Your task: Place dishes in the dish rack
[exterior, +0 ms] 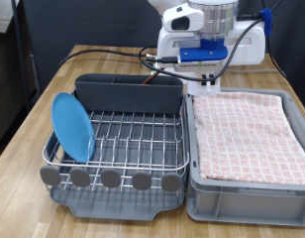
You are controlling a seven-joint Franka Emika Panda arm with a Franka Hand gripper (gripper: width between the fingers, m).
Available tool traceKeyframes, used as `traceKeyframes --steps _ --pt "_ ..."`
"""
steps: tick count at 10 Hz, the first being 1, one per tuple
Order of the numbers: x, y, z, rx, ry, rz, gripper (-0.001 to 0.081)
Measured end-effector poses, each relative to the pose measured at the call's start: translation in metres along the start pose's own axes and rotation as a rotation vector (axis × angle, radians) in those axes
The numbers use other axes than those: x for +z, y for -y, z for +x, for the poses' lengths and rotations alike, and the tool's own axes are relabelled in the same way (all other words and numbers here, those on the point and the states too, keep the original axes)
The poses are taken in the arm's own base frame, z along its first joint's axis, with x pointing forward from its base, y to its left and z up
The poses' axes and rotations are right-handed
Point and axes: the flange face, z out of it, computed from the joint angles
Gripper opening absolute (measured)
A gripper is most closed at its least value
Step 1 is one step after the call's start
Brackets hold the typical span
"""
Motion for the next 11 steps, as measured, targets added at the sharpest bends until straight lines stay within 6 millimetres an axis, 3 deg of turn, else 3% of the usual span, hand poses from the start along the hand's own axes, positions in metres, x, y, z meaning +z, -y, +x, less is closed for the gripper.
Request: traceKeyframes --steps 11 --pt "0.005 0.042 0.062 0.071 -0.12 0.005 0.0071"
